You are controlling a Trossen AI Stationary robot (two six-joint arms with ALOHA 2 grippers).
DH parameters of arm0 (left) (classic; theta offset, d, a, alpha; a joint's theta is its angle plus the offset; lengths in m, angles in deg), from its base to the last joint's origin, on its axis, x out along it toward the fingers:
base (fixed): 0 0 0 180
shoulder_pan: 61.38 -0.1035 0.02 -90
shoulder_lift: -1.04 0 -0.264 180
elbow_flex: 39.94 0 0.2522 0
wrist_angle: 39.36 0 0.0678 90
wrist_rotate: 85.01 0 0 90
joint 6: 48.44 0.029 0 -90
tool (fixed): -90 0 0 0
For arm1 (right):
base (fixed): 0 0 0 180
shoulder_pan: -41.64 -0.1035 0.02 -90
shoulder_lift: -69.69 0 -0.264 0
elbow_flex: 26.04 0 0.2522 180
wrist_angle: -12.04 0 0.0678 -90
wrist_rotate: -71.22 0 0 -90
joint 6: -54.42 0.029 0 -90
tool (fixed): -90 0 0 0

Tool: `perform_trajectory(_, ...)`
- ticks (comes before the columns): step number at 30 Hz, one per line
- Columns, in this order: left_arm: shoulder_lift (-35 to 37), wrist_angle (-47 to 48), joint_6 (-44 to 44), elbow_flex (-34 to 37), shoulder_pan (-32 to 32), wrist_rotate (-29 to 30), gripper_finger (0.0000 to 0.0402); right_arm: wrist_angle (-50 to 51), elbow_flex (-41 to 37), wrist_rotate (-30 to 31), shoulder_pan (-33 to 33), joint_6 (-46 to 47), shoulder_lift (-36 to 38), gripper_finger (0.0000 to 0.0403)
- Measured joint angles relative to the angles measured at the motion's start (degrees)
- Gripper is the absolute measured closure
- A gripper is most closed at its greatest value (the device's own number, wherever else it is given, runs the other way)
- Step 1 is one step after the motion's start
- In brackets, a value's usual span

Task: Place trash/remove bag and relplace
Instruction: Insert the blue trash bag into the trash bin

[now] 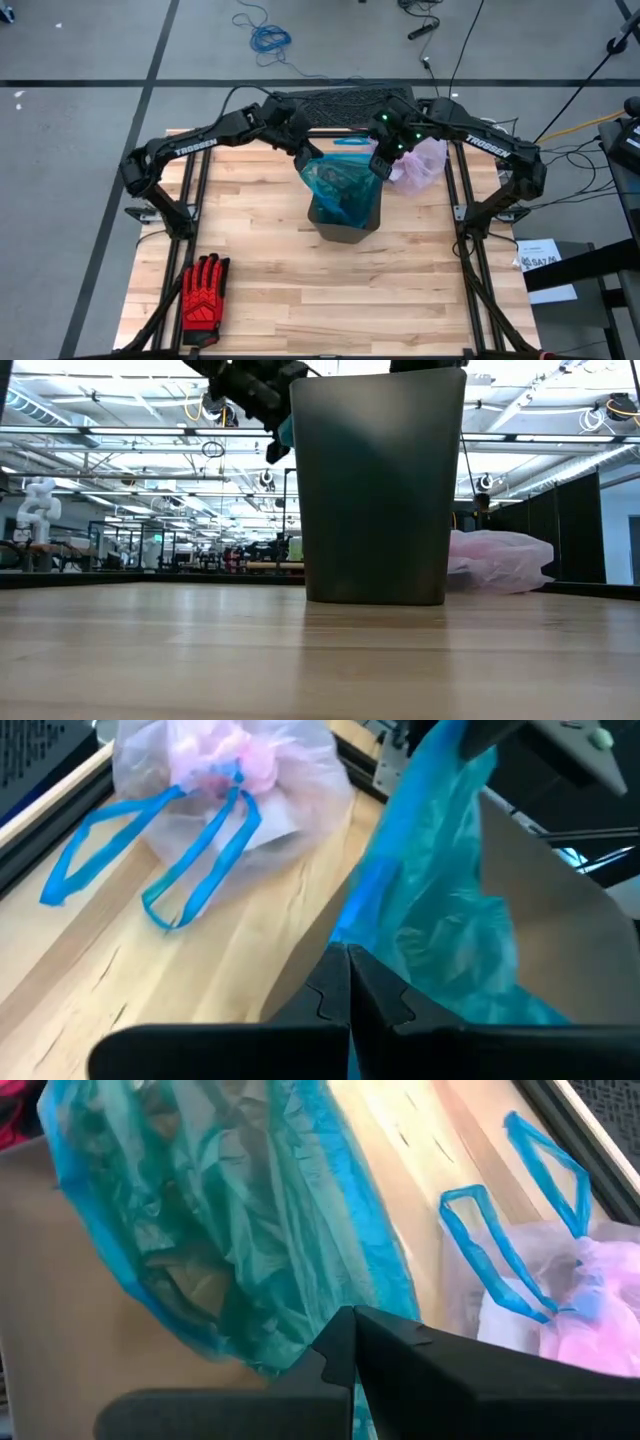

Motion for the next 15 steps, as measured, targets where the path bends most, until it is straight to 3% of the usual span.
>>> perform_trajectory(8, -2.2, -0.1, 0.3, 0.0, -0.1, 1.1, 0.0402, 1.0, -0.6, 1.5, 3.1, 0.5, -0.3, 0.0403)
perform_trajectory(15, -2.2, 0.1, 0.5, 0.0, -0.3, 1.3, 0.0402, 0.1, -8.5, 1.0, 3.1, 1.0, -0.3, 0.0403)
